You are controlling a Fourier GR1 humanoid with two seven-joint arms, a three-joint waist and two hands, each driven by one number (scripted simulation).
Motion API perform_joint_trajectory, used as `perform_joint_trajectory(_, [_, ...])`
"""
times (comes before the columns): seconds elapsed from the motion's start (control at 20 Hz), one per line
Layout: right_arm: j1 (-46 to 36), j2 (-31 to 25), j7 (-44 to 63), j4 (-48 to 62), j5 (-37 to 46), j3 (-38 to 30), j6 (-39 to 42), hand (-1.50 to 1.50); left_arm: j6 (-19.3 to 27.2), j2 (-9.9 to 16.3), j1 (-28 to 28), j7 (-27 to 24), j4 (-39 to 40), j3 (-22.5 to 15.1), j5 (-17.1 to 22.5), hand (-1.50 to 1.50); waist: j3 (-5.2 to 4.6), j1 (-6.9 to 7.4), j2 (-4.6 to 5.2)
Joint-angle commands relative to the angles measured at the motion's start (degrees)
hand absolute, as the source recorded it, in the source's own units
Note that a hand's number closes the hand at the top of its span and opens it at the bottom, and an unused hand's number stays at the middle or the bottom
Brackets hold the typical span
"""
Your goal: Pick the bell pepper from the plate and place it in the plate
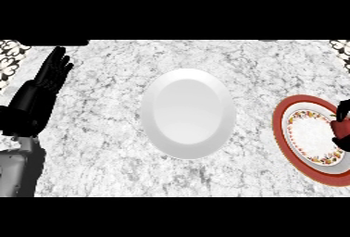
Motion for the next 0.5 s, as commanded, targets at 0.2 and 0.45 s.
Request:
perform_joint_trajectory(0.2, [1.53, -1.05, -17.39, -10.11, -13.81, -5.42, 5.30, 1.50, -0.10, 0.28, 1.23, 1.86, -2.11, 0.37, 0.13, 0.00, -0.07, -0.63, -0.46])
perform_joint_trajectory(0.45, [3.98, 3.24, -16.25, -25.08, -23.92, -6.10, 12.34, 1.50, 1.06, 0.28, 0.69, 3.16, -2.74, 0.50, -0.77, 0.00, -0.14, -2.00, -0.92])
